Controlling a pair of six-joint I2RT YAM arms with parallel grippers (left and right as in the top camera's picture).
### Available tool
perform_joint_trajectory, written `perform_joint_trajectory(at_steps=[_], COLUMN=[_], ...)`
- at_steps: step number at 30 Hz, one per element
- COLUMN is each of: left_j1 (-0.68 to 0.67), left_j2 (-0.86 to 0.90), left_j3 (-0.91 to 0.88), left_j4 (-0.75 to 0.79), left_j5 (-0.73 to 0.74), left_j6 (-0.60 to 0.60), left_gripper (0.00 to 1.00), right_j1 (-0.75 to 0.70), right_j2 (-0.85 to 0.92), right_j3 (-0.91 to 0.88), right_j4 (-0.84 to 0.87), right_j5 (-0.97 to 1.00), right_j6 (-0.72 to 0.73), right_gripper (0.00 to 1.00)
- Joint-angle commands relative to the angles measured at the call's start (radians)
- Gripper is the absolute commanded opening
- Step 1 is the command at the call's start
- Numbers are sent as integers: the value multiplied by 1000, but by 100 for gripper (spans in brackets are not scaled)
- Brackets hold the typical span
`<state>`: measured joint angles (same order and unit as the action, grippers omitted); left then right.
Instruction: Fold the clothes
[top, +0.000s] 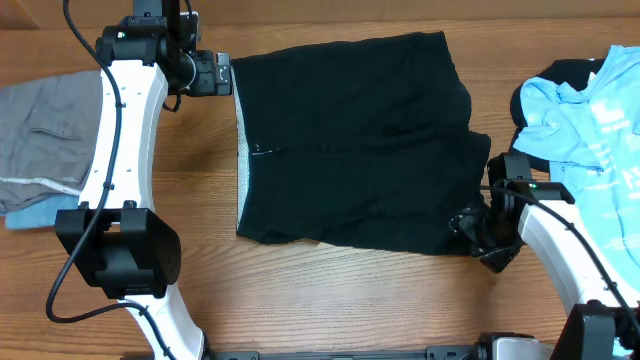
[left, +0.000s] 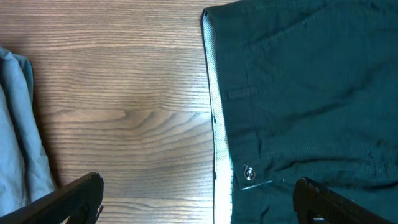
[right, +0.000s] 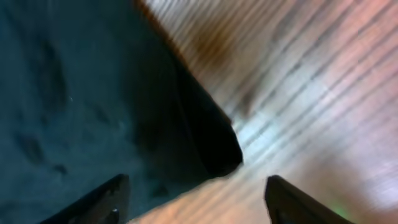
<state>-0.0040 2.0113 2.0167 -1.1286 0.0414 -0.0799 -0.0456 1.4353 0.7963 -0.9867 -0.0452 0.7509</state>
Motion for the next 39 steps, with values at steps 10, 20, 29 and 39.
perform_joint_trajectory(at_steps=[10,20,29,39], left_j1=[4,4,3,3], left_j2=[-3,-3,-3,-3], left_j3=[10,10,10,10], left_j4=[3,3,3,3], left_j5=[8,8,8,8], left_j6=[-18,-18,-18,-18], left_gripper=[100,100,100,100], right_j1=[-29,-29,-29,-29], right_j2=[-6,-5,-5,-5], right_j3=[-90,-103,-244,-240], right_j4=[129,152,310,374], right_j5=[-3,-62,-69,-90], right_j6=[96,135,139,140], right_gripper=[71,68,36,4])
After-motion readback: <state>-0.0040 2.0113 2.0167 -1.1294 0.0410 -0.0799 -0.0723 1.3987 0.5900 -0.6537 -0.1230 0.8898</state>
